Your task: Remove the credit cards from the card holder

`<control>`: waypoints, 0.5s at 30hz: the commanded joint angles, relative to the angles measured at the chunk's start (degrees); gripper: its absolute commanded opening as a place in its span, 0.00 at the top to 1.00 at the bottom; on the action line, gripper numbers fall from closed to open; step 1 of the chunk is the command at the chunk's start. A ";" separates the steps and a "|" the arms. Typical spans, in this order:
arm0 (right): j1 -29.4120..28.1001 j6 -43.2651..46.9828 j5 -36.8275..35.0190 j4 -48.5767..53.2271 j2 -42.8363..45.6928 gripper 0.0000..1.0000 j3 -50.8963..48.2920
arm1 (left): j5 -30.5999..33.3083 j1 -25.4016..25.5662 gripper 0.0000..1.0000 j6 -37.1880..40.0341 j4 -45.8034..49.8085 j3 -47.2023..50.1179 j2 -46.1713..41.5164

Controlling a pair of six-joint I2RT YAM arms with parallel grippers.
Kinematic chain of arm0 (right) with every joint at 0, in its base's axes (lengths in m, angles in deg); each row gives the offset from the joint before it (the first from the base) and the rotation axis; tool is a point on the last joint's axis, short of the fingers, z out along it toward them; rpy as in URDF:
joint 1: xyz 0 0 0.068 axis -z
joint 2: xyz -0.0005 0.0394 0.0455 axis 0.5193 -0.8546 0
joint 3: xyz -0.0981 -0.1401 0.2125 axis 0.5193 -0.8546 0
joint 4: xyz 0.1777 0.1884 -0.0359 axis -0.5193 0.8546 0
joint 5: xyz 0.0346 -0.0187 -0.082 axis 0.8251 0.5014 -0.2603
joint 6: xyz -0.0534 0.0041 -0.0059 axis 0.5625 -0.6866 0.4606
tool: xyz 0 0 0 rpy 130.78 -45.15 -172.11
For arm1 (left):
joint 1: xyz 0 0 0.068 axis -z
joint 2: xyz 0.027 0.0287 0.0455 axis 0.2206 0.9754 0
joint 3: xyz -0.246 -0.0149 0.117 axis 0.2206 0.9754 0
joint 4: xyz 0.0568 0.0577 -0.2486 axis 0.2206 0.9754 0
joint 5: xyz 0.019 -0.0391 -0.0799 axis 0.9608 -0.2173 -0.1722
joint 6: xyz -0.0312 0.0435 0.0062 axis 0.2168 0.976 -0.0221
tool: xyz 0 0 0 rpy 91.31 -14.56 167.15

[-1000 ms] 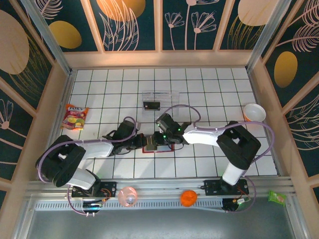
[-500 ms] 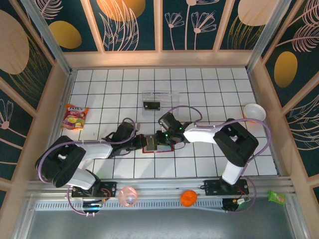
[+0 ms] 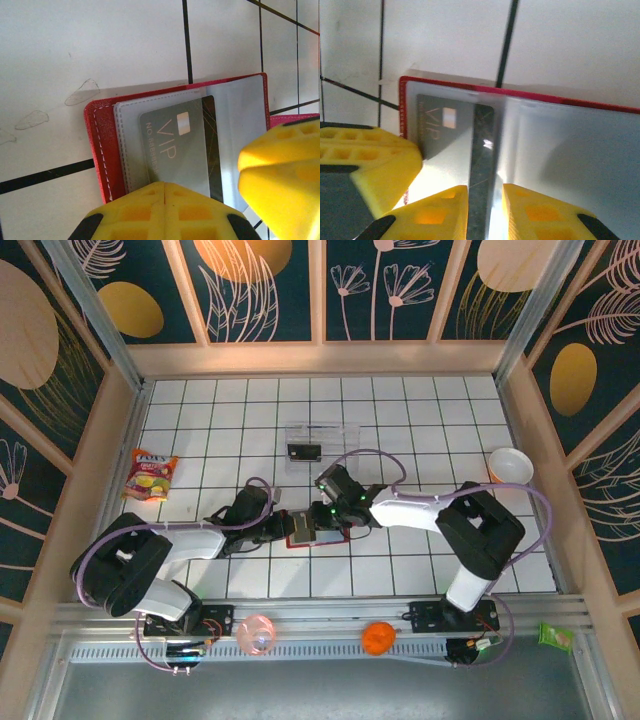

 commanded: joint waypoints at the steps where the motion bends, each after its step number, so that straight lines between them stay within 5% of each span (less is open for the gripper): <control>1: -0.61 0.68 2.88 -1.61 -0.91 0.76 0.83 | -0.61 0.23 1.00 -0.56 5.19 1.87 0.35; 15: 1.42 -1.47 1.17 -0.82 -1.01 0.78 -2.72 | -0.61 0.24 1.00 0.01 5.13 1.47 1.49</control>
